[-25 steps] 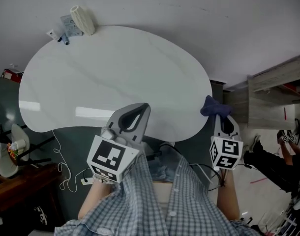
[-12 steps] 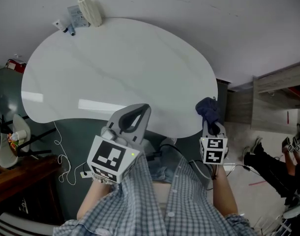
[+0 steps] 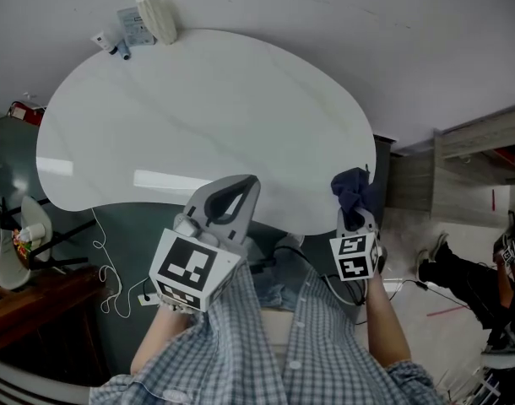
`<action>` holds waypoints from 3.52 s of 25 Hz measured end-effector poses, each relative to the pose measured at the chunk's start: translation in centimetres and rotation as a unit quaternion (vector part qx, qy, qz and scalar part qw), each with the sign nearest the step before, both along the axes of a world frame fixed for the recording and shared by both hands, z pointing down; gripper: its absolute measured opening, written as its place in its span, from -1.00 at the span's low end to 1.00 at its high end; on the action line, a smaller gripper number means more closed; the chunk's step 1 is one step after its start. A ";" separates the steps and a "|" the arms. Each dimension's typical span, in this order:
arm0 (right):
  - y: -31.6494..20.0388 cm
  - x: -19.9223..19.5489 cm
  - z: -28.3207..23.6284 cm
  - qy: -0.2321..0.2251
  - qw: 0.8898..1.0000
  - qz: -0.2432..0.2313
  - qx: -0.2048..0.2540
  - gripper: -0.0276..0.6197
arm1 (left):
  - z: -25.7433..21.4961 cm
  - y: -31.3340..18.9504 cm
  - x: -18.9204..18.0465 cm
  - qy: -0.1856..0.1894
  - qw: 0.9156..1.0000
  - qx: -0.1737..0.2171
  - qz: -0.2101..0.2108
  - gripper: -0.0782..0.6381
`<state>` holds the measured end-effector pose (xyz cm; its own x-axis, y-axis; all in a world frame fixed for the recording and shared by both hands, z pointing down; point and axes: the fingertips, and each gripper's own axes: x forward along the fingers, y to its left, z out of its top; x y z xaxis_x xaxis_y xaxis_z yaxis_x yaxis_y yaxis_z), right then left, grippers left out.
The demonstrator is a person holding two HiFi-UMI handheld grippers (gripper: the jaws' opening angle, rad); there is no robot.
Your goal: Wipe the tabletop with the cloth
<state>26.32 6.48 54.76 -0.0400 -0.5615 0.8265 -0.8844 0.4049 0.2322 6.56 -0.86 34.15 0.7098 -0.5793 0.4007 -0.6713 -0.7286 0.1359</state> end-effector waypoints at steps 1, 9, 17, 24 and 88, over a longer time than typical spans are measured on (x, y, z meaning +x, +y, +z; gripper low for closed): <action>0.1 -0.5 0.0 -0.007 1.000 0.000 -0.004 -0.84 | 0.0 -0.1 -0.2 0.001 1.000 0.000 -0.001 -0.76; 0.4 -5.6 -0.2 -0.075 0.997 -0.009 -0.026 -0.84 | -0.1 -0.7 -2.1 0.003 1.000 0.000 -0.018 -0.76; 0.4 -14.1 -0.3 -0.129 0.988 -0.077 -0.042 -0.84 | -0.1 -1.0 -5.3 -0.002 0.999 -0.002 -0.042 -0.76; -0.7 -20.8 -0.5 -0.152 0.977 -0.138 -0.048 -0.84 | 0.2 -1.1 -9.1 -0.010 0.998 -0.009 -0.068 -0.76; -13.0 -31.0 -1.4 -0.199 0.972 -0.122 -0.018 -0.84 | -0.6 -7.3 -11.1 0.013 1.000 0.002 -0.009 -0.76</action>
